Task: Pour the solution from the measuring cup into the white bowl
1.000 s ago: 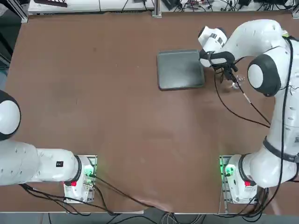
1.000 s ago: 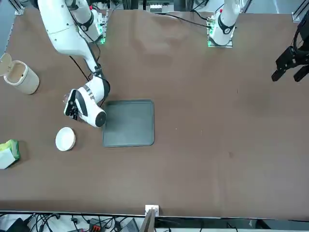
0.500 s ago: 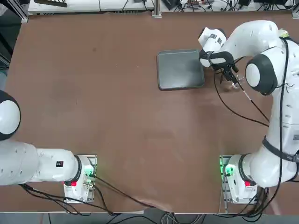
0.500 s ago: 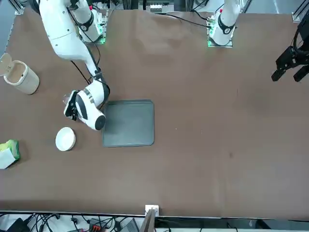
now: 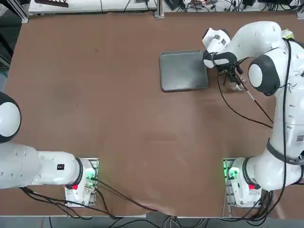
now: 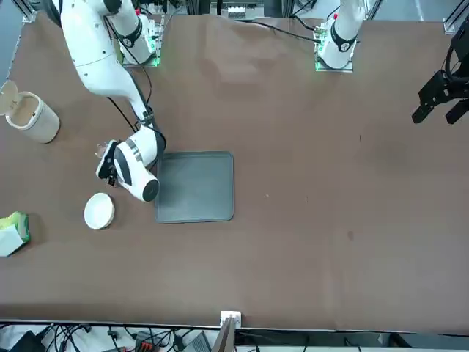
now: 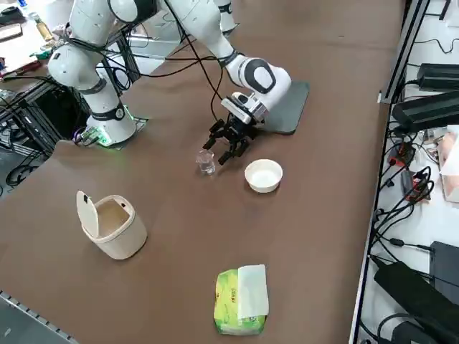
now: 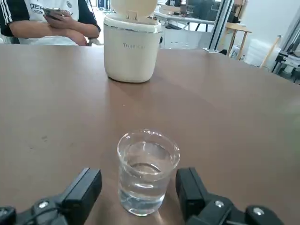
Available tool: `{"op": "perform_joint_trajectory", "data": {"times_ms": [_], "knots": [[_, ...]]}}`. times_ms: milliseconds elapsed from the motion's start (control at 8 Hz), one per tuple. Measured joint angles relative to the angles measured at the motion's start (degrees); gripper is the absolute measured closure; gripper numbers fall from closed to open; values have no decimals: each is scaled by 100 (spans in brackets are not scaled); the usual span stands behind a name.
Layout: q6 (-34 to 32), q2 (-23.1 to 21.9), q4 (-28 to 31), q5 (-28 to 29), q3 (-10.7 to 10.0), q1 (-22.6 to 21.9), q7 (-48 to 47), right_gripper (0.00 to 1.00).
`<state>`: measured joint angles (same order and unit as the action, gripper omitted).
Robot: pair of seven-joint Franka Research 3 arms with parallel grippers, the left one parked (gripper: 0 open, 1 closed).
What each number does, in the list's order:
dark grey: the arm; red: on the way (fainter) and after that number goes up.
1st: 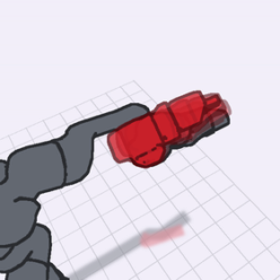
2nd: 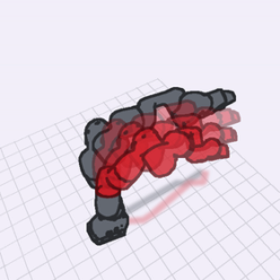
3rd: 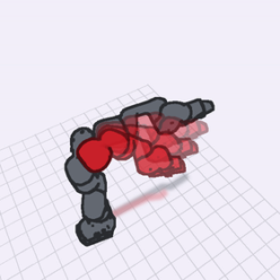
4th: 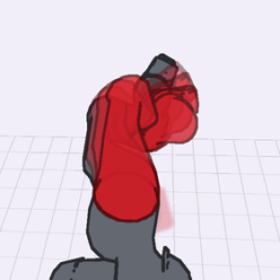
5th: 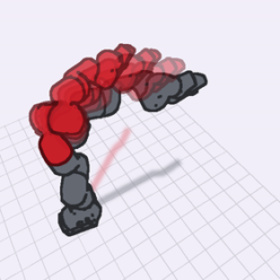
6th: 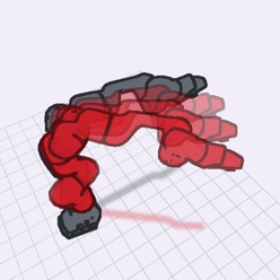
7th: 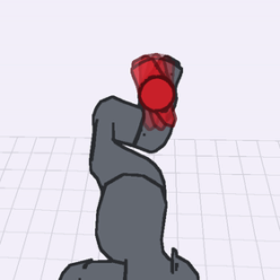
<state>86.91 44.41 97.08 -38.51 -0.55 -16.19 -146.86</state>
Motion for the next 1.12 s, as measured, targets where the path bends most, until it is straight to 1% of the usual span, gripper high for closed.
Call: {"op": "perform_joint_trajectory", "data": {"times_ms": [500, 1125], "knots": [[-99, 150, -9, 3, 0, 45, -101, 3], [-263, 321, -40, 5, 0, 44, -137, 7]]}}
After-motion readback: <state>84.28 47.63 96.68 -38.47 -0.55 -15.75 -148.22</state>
